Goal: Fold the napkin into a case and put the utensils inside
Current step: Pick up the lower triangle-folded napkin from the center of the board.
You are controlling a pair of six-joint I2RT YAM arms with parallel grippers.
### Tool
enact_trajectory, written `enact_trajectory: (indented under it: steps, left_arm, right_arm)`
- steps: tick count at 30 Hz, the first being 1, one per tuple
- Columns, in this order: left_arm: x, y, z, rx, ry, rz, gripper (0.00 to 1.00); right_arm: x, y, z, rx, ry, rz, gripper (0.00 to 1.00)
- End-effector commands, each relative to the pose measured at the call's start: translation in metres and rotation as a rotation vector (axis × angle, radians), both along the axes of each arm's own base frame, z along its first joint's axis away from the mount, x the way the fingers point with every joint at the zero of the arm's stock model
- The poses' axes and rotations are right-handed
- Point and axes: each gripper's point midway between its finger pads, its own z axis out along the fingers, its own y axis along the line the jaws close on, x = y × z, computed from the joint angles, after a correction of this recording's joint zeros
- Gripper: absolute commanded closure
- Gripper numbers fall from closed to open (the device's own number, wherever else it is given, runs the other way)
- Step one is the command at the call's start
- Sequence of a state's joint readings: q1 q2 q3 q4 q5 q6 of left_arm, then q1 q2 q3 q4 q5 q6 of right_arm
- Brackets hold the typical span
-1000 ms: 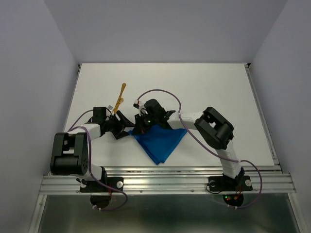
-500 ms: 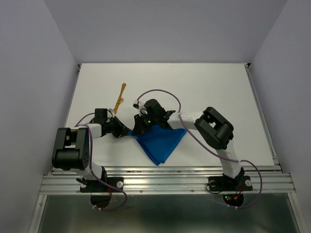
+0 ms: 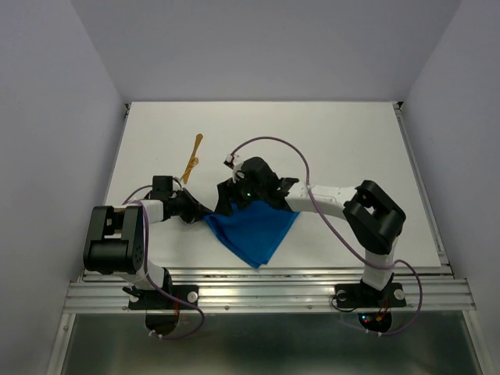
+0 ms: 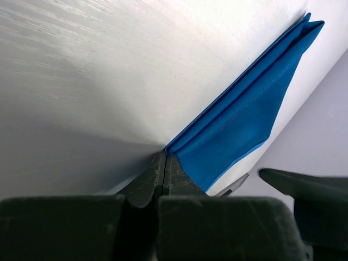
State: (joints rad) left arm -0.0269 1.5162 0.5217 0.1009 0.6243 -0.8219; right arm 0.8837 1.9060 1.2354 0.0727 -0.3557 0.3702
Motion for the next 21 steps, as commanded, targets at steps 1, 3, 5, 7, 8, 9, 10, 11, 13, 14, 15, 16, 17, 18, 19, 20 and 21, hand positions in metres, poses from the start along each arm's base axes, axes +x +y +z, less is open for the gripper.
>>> enact_trajectory:
  steps: [1, 3, 5, 7, 8, 9, 10, 11, 13, 14, 15, 16, 17, 18, 19, 20, 21]
  left_arm:
    - [0.0, -0.002, 0.009, -0.005, -0.012, 0.012, 1.0]
    - [0.002, -0.001, 0.011, -0.002, -0.017, 0.015, 1.0]
    - [0.002, 0.0, 0.012, 0.002, -0.016, 0.018, 1.0]
    - [0.003, 0.0, 0.013, 0.009, -0.015, 0.019, 1.0]
    - [0.003, 0.001, 0.013, 0.012, -0.016, 0.019, 1.0]
    - [0.003, 0.001, 0.013, 0.011, -0.015, 0.021, 1.0]
    - [0.003, 0.001, 0.013, 0.012, -0.011, 0.022, 1.0]
    - [0.004, 0.001, 0.013, 0.014, -0.013, 0.022, 1.0]
    - [0.003, 0.002, 0.012, 0.016, -0.01, 0.025, 1.0]
    - [0.004, 0.002, 0.013, 0.015, -0.01, 0.026, 1.0]
    - [0.003, 0.002, 0.012, 0.017, -0.009, 0.027, 1.0]
    - [0.003, 0.002, 0.012, 0.017, -0.009, 0.027, 1.0]
    - [0.004, 0.002, 0.013, 0.019, -0.01, 0.028, 1.0]
    - [0.003, 0.002, 0.013, 0.019, -0.009, 0.028, 1.0]
    - [0.003, 0.002, 0.012, 0.019, -0.007, 0.031, 1.0]
    - [0.003, 0.002, 0.012, 0.019, -0.007, 0.032, 1.0]
    - [0.003, 0.003, 0.012, 0.021, -0.007, 0.031, 1.0]
  right_arm:
    - [-0.007, -0.005, 0.016, -0.102, -0.218, -0.064, 0.14]
    - [-0.007, -0.007, 0.017, -0.143, -0.291, -0.109, 0.13]
    - [-0.019, -0.001, 0.015, -0.169, -0.343, -0.096, 0.09]
    - [-0.024, 0.003, 0.01, -0.209, -0.396, -0.105, 0.08]
    - [-0.025, 0.005, 0.009, -0.218, -0.41, -0.107, 0.07]
    - [-0.023, 0.006, 0.01, -0.231, -0.435, -0.124, 0.06]
    - [-0.025, 0.008, 0.004, -0.25, -0.446, -0.12, 0.05]
    - [-0.029, 0.012, 0.004, -0.262, -0.472, -0.113, 0.05]
    - [-0.032, 0.017, -0.002, -0.288, -0.504, -0.105, 0.05]
    - [-0.029, 0.017, -0.003, -0.297, -0.511, -0.111, 0.05]
    - [-0.033, 0.02, -0.005, -0.306, -0.522, -0.107, 0.05]
    - [-0.036, 0.025, -0.006, -0.307, -0.532, -0.096, 0.05]
    - [-0.034, 0.024, -0.013, -0.327, -0.535, -0.098, 0.05]
    - [-0.036, 0.027, -0.014, -0.335, -0.549, -0.101, 0.05]
    - [-0.038, 0.031, -0.014, -0.34, -0.563, -0.096, 0.05]
    - [-0.036, 0.03, -0.017, -0.351, -0.571, -0.105, 0.06]
    - [-0.036, 0.032, -0.022, -0.362, -0.586, -0.116, 0.06]
